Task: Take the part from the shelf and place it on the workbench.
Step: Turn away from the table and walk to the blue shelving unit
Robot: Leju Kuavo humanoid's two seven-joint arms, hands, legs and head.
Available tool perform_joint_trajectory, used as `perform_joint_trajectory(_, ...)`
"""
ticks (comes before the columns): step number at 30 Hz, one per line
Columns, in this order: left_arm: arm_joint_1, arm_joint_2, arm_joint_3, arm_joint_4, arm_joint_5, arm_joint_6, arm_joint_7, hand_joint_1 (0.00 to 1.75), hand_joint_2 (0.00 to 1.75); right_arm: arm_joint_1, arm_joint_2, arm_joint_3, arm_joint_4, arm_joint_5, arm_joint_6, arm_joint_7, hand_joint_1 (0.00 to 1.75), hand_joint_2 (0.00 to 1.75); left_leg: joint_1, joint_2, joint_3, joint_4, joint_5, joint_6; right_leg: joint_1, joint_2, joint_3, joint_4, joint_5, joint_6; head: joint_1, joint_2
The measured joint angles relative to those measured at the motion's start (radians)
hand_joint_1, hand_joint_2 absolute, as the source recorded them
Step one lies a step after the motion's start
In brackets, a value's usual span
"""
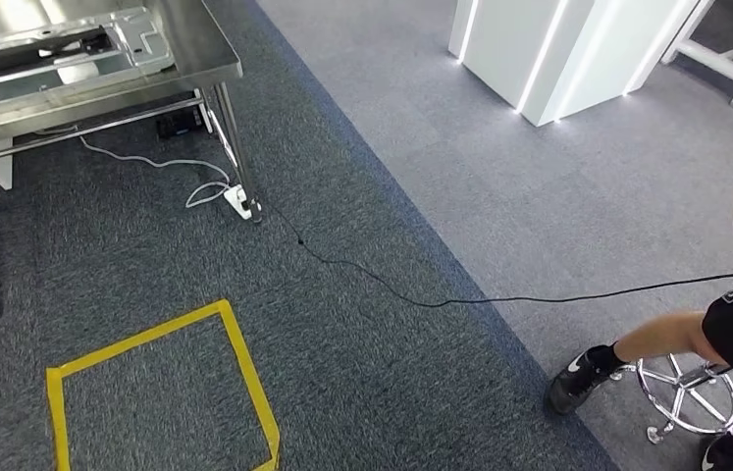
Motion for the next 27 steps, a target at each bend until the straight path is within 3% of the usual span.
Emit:
perform_joint_trajectory(1, -0.004, 0.002, 0.002, 0.004, -0.001, 0.001, -0.001, 0.00, 0.00, 0.002, 0.000, 0.000, 0.001, 0.000, 0.000, 0.000, 0.00, 0.00, 0.000, 0.013, -0.007, 0.000, 0.008, 0.009, -0.001, -0.005, -0.006, 0.004, -0.003, 0.004, 0.000, 0.000)
perform_joint_trajectory(2, -0.007, 0.003, 0.003, 0.008, -0.001, 0.001, -0.002, 0.00, 0.00, 0.003, 0.000, -0.001, 0.003, 0.000, 0.000, 0.000, 0.00, 0.00, 0.001, 0.027, -0.015, -0.002, 0.018, 0.020, -0.003, -0.020, -0.015, 0.021, -0.025, 0.008, 0.000, 0.000)
perform_joint_trajectory(4, -0.010, 0.006, 0.008, 0.015, -0.002, 0.002, -0.003, 0.00, 0.00, 0.002, 0.001, -0.001, 0.004, 0.000, 0.000, 0.001, 0.00, 0.00, 0.000, 0.054, -0.039, -0.003, 0.039, 0.033, -0.006, -0.064, -0.041, 0.111, -0.118, 0.014, 0.000, 0.000)
perform_joint_trajectory(5, -0.010, 0.006, 0.011, 0.018, -0.003, 0.002, -0.004, 0.00, 0.00, 0.002, 0.001, -0.001, 0.004, 0.000, 0.000, 0.001, 0.00, 0.00, -0.001, 0.067, -0.052, -0.002, 0.048, 0.036, -0.008, -0.077, -0.056, 0.175, -0.166, 0.019, 0.000, 0.000)
perform_joint_trajectory(6, -0.010, 0.007, 0.013, 0.022, -0.003, 0.002, -0.004, 0.00, 0.00, 0.002, 0.001, -0.001, 0.004, 0.000, 0.000, 0.000, 0.00, 0.00, -0.003, 0.081, -0.066, 0.000, 0.058, 0.035, -0.009, -0.082, -0.065, 0.233, -0.193, 0.023, 0.000, 0.000)
perform_joint_trajectory(7, -0.010, 0.008, 0.015, 0.025, -0.004, 0.002, -0.004, 0.00, 0.00, 0.002, 0.001, -0.001, 0.004, 0.000, 0.000, 0.000, 0.00, 0.00, -0.004, 0.096, -0.081, 0.003, 0.067, 0.035, -0.010, -0.084, -0.062, 0.270, -0.195, 0.025, 0.000, 0.000)
perform_joint_trajectory(8, -0.012, 0.009, 0.016, 0.028, -0.004, 0.003, -0.004, 0.00, 0.00, 0.002, 0.001, -0.001, 0.004, 0.000, 0.000, 0.000, 0.00, 0.00, -0.005, 0.109, -0.096, 0.006, 0.075, 0.034, -0.011, -0.086, -0.043, 0.274, -0.176, 0.026, 0.000, 0.000)
perform_joint_trajectory(10, -0.017, 0.009, 0.016, 0.032, -0.004, 0.003, -0.004, 0.00, 0.00, 0.001, 0.001, -0.001, 0.003, 0.000, 0.000, 0.000, 0.00, 0.00, -0.007, 0.131, -0.121, 0.011, 0.092, 0.030, -0.010, -0.104, 0.053, 0.178, -0.129, 0.020, 0.000, 0.000)
perform_joint_trajectory(12, -0.020, 0.010, 0.016, 0.035, -0.004, 0.003, -0.005, 0.00, 0.00, -0.003, 0.000, -0.001, 0.002, 0.000, 0.000, 0.000, 0.00, 0.00, -0.009, 0.149, -0.131, 0.013, 0.107, 0.021, -0.002, -0.139, 0.168, 0.024, -0.136, 0.008, 0.000, 0.000)
perform_joint_trajectory(13, -0.021, 0.010, 0.016, 0.037, -0.004, 0.003, -0.005, 0.00, 0.00, -0.004, 0.000, -0.001, 0.001, 0.000, 0.000, -0.001, 0.00, 0.00, -0.009, 0.158, -0.131, 0.013, 0.114, 0.015, 0.004, -0.151, 0.201, -0.027, -0.147, 0.002, 0.000, 0.000)
perform_joint_trajectory(15, -0.023, 0.010, 0.016, 0.039, -0.004, 0.003, -0.006, 0.00, 0.00, -0.003, 0.000, -0.002, 0.001, 0.000, 0.000, -0.001, 0.00, 0.00, -0.009, 0.178, -0.130, 0.009, 0.130, 0.002, 0.010, -0.144, 0.205, -0.061, -0.146, -0.013, 0.000, 0.000)
perform_joint_trajectory(16, -0.026, 0.012, 0.016, 0.041, -0.005, 0.004, -0.007, 0.00, 0.00, -0.001, 0.001, -0.002, 0.002, 0.000, 0.000, -0.001, 0.00, 0.00, -0.008, 0.177, -0.137, 0.018, 0.130, -0.004, 0.010, -0.137, 0.196, -0.064, -0.135, -0.019, 0.000, 0.000)
perform_joint_trajectory(17, -0.027, 0.013, 0.016, 0.043, -0.007, 0.005, -0.010, 0.00, 0.00, -0.002, 0.001, -0.002, 0.002, 0.000, 0.000, -0.001, 0.00, 0.00, -0.008, 0.162, -0.150, 0.038, 0.112, -0.009, 0.008, -0.129, 0.186, -0.069, -0.123, -0.027, 0.000, 0.000)
perform_joint_trajectory(18, -0.027, 0.014, 0.016, 0.047, -0.010, 0.008, -0.014, 0.00, 0.00, -0.003, 0.001, -0.003, 0.003, 0.000, 0.000, -0.001, 0.00, 0.00, -0.008, 0.137, -0.166, 0.073, 0.076, -0.013, 0.005, -0.121, 0.175, -0.073, -0.110, -0.036, 0.000, 0.000)
perform_joint_trajectory(20, -0.025, 0.018, 0.017, 0.058, -0.018, 0.015, -0.023, 0.00, 0.00, -0.006, 0.002, -0.004, 0.003, 0.000, 0.002, -0.001, 0.00, 0.00, -0.006, 0.084, -0.202, 0.180, -0.027, -0.015, 0.006, -0.104, 0.147, -0.073, -0.086, -0.047, 0.000, 0.000)
perform_joint_trajectory(21, -0.024, 0.019, 0.018, 0.064, -0.021, 0.019, -0.026, 0.00, 0.00, -0.005, 0.002, -0.005, 0.003, 0.000, 0.003, -0.001, 0.00, 0.00, -0.006, 0.073, -0.211, 0.232, -0.061, -0.015, 0.008, -0.094, 0.130, -0.069, -0.075, -0.049, -0.001, 0.000)
perform_joint_trajectory(22, -0.025, 0.022, 0.020, 0.069, -0.024, 0.023, -0.030, 0.00, 0.00, -0.004, 0.002, -0.005, 0.003, 0.000, 0.005, -0.001, 0.00, 0.00, -0.007, 0.068, -0.210, 0.269, -0.072, -0.013, 0.012, -0.083, 0.112, -0.064, -0.065, -0.050, 0.000, 0.000)
perform_joint_trajectory(24, -0.028, 0.027, 0.022, 0.078, -0.028, 0.027, -0.035, 0.00, 0.00, -0.002, 0.002, -0.006, 0.003, 0.001, 0.008, -0.001, 0.00, 0.00, -0.012, 0.063, -0.165, 0.255, -0.031, -0.004, 0.016, -0.060, 0.078, -0.048, -0.047, -0.049, -0.001, 0.000)
perform_joint_trajectory(25, -0.030, 0.030, 0.023, 0.082, -0.030, 0.028, -0.037, 0.00, 0.00, -0.002, 0.002, -0.006, 0.003, 0.002, 0.009, -0.001, 0.00, 0.00, -0.016, 0.054, -0.119, 0.203, -0.001, 0.003, 0.017, -0.048, 0.061, -0.039, -0.039, -0.048, -0.001, 0.000)
perform_joint_trajectory(27, -0.035, 0.035, 0.024, 0.088, -0.033, 0.030, -0.039, 0.00, 0.00, -0.003, 0.006, -0.006, 0.003, 0.004, 0.011, -0.001, 0.00, 0.00, -0.022, 0.016, -0.019, 0.062, 0.016, 0.019, 0.018, -0.027, 0.033, -0.021, -0.026, -0.043, 0.000, 0.000)
